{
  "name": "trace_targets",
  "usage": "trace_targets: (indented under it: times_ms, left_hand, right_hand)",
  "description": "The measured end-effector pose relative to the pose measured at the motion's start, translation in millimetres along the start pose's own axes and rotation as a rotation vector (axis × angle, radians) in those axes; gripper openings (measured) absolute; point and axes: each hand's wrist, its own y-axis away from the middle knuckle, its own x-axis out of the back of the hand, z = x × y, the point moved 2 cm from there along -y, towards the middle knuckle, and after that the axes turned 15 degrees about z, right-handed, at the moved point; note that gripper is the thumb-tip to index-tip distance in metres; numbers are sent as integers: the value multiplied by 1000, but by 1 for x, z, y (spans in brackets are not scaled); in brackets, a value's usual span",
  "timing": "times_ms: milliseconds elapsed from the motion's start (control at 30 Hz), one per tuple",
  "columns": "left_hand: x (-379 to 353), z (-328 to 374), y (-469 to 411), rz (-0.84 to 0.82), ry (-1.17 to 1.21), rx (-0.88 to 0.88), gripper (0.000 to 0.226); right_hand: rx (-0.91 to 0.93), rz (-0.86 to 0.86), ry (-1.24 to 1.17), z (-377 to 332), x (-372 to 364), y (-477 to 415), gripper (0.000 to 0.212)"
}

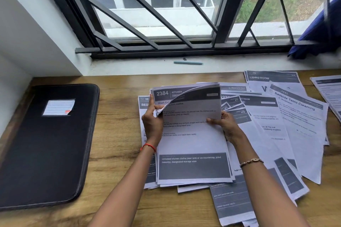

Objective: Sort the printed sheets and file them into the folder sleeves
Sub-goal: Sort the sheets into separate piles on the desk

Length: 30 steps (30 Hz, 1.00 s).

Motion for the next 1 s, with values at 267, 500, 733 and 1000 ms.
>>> trace_targets:
  times_ms: [267, 500, 733, 1000]
  left_hand:
    - [1, -2, 1, -3, -11, -22, 7]
    - [5, 12, 1, 48, 18, -99, 14]
    - [4, 14, 0, 44, -1, -48, 27]
    - [4, 12, -3, 43, -14, -49, 24]
  right_hand:
    - [-1, -5, -9, -1, -1, 1, 30]
    - [4, -9, -4, -1, 0, 2, 30]
    - [15, -6, 7, 0, 0, 0, 31]
    - [19, 9, 8, 0, 1, -1, 31]
